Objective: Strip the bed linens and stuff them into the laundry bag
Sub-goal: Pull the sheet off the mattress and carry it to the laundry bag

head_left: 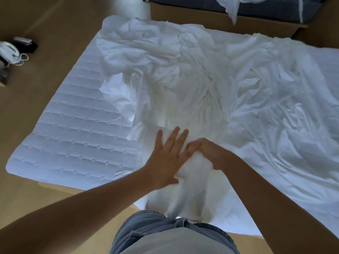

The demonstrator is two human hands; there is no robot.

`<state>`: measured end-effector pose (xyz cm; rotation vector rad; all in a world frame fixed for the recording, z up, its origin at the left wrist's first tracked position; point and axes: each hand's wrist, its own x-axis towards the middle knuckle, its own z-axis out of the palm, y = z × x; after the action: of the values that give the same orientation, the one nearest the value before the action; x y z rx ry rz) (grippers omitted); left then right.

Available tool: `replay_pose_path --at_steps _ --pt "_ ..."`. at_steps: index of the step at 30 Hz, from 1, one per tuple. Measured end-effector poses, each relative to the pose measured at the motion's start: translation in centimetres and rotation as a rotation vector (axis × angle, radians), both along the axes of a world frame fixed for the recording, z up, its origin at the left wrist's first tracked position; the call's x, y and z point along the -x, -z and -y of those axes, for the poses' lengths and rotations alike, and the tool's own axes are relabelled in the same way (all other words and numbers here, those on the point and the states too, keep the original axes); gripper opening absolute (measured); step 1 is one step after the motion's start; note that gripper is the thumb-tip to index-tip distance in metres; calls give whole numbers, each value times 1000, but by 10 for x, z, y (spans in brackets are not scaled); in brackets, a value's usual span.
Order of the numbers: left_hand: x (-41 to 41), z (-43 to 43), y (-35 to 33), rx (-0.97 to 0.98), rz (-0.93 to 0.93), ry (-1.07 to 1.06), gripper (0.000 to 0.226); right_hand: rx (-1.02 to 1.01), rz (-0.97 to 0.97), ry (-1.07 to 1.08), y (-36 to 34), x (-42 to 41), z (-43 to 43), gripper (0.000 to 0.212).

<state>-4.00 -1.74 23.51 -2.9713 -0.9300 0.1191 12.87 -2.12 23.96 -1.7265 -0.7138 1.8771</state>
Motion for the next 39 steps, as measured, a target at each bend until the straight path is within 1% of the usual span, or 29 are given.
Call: replay_pose_path --at_steps 2,3,5,6,7,8,10,11,12,13,14,15,16,18,19,20,22,24,25,26,28,30,31,32,33,34,36,37,39 --pt "-2 -20 7 -77 175 98 147 94 -121 -14 -8 -7 0 26" --pt "-1 -30 9 -73 236 129 141 114 -124 -42 -14 -10 1 25" --pt "-6 -38 5 30 278 107 126 140 11 -128 -22 -13 5 23" --pt "-10 -40 4 87 256 78 112 137 111 -169 -23 -14 7 26" --pt "-13 -41 0 173 191 18 94 98 220 -208 -24 -13 10 34" --pt "-14 -45 -2 275 106 -81 78 12 350 -267 -25 -12 14 49" --pt "-13 -56 0 507 -28 -340 61 -220 699 -474 -24 -7 22 94" --pt "-11 -63 1 622 -38 -439 54 -346 894 -613 -25 -1 27 111" --pt "-11 -69 1 747 -13 -505 45 -451 1049 -755 -22 7 33 121" --pt "-10 -73 2 890 26 -541 36 -523 1158 -876 -19 17 38 127" --pt "-9 -75 -1 1035 61 -546 28 -604 1257 -944 -12 24 42 129" --pt "-7 -77 -6 1175 73 -538 23 -710 1343 -948 -6 29 43 125" --pt "-4 -79 -14 1303 65 -540 21 -850 1373 -871 0 31 40 110" --pt "2 -83 -34 1544 40 -574 25 -1156 1314 -690 8 25 31 71" --pt "6 -85 -40 1579 41 -569 33 -1229 1269 -651 6 21 26 61" --pt "8 -86 -47 1555 47 -541 39 -1222 1228 -634 2 19 22 56" --pt "7 -83 -56 1359 88 -498 51 -1065 1183 -595 -6 18 12 53" --pt "3 -77 -64 1043 126 -485 82 -711 1074 -541 -11 13 0 56" --pt "2 -71 -67 878 102 -441 96 -520 987 -501 -13 9 -7 57" --pt "1 -63 -69 725 48 -359 104 -389 866 -413 -16 4 -14 55" --pt "-1 -43 -64 415 -100 -162 117 -286 606 -219 -25 -3 -27 37" --pt "2 -27 -44 130 -192 0 134 -219 450 -177 -34 -6 -35 12" --pt "5 -25 -32 -5 -171 41 143 -191 403 -199 -38 -8 -37 10" --pt "7 -27 -22 -118 -94 63 147 -177 336 -224 -42 -10 -38 13" --pt "9 -31 -16 -208 -1 77 146 -174 234 -244 -45 -12 -37 16" --pt "7 -38 -12 -281 96 89 139 -167 121 -252 -46 -15 -36 17" --pt "1 -53 -12 -386 274 110 114 -121 -48 -260 -50 -20 -33 21" --pt "-3 -59 -13 -404 362 127 99 -95 -80 -276 -51 -23 -32 24" --pt "-9 -69 -15 -356 440 138 76 -68 -30 -310 -55 -26 -32 33"
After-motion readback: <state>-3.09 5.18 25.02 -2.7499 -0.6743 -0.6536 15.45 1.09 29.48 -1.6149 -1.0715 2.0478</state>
